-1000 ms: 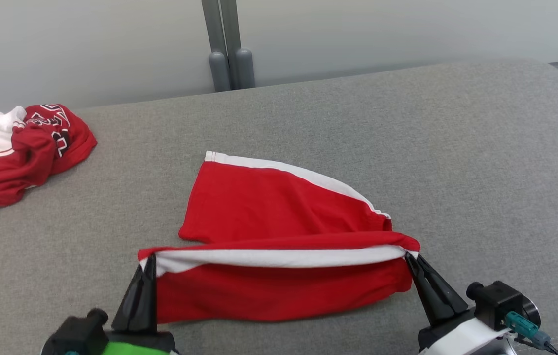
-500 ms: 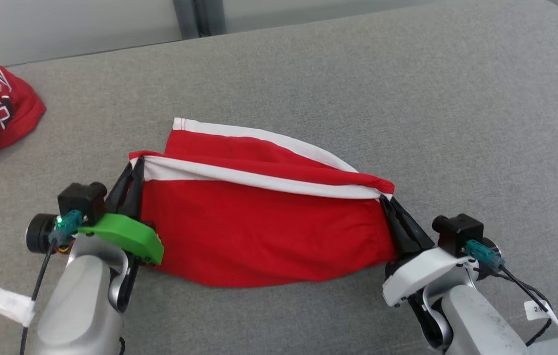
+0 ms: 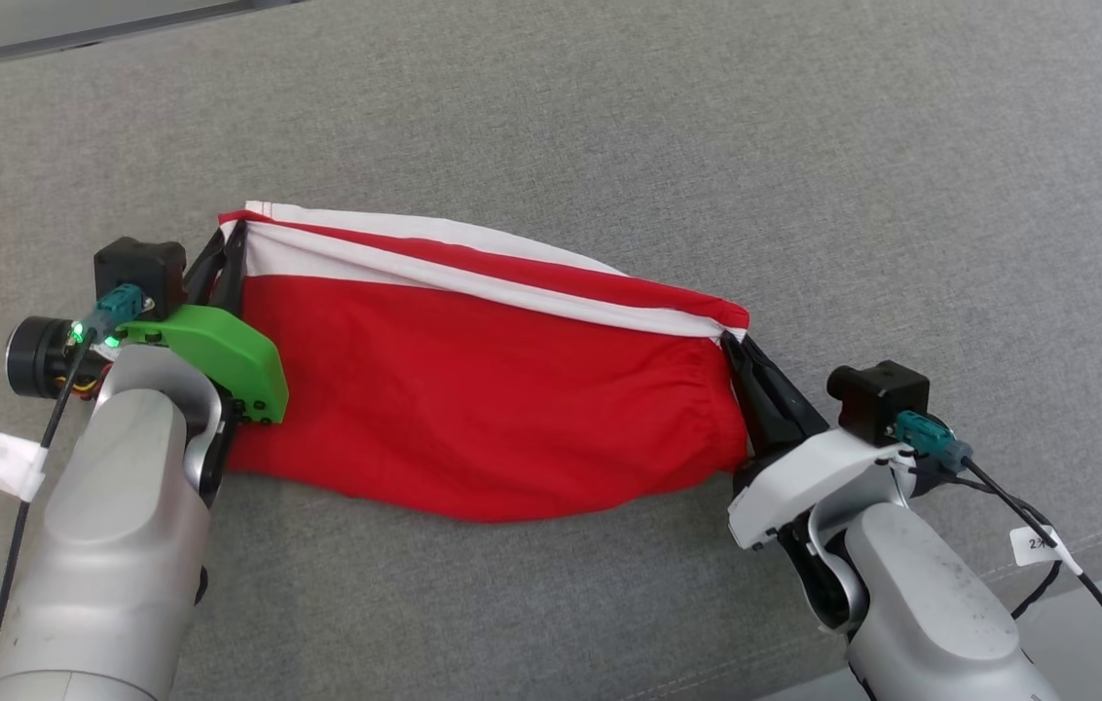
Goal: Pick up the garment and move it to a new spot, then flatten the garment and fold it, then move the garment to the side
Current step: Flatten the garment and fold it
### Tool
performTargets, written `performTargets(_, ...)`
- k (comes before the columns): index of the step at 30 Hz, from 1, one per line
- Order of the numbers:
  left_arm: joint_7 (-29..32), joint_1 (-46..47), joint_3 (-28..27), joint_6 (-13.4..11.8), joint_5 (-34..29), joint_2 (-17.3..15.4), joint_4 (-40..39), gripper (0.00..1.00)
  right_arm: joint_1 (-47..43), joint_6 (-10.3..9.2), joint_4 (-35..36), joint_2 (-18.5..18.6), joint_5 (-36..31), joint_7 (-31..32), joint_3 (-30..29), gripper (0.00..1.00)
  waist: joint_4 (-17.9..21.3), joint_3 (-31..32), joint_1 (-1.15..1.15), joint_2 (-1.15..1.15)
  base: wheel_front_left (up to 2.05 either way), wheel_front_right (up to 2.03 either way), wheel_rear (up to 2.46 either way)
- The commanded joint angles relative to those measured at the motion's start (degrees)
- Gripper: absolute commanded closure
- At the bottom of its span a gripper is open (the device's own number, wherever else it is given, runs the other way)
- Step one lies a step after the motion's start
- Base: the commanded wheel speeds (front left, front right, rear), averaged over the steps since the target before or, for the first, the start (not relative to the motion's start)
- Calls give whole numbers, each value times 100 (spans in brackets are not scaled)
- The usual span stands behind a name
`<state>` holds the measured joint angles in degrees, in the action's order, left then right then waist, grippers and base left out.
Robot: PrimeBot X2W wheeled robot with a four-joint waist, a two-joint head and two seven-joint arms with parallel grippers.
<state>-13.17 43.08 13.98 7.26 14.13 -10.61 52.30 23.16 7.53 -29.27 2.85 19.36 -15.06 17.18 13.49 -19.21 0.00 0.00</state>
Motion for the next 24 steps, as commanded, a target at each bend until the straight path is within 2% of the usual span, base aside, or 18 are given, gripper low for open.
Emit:
performTargets(1,10,168,5,-44,-16,-78,129,100,104,-8,-76,11,65,-18,24,100,83,-68,0,0,0,0,0)
performTargets(4,21,382,31,-64,-27,-70,416,100,208,-8,-203,11,155,-17,119,100,123,-86,0,0,0,0,0)
performTargets(5,14,428,32,-80,-26,-65,487,86,232,-8,-209,12,188,-18,131,100,133,-87,0,0,0,0,0)
performTargets(6,2,485,40,-92,-23,-52,565,58,262,-9,-209,15,212,-17,135,100,142,-86,0,0,0,0,0)
performTargets(7,-11,524,52,-98,-26,-30,628,24,269,-8,-210,14,237,-17,146,61,147,-80,0,0,0,0,0)
performTargets(8,-30,560,64,-98,-22,-1,676,0,271,-9,-173,13,247,-18,124,19,149,-68,0,0,0,0,0)
performTargets(9,-48,584,76,-96,-14,22,714,0,261,-8,-142,13,244,-18,103,0,144,-53,0,0,0,0,0)
performTargets(15,-133,545,220,-39,11,190,913,0,19,-8,17,9,108,-17,-62,0,33,180,0,0,0,0,0)
performTargets(24,-165,-66,450,18,322,383,968,0,-726,-8,505,9,-321,-18,-679,0,-305,869,0,0,0,0,0)
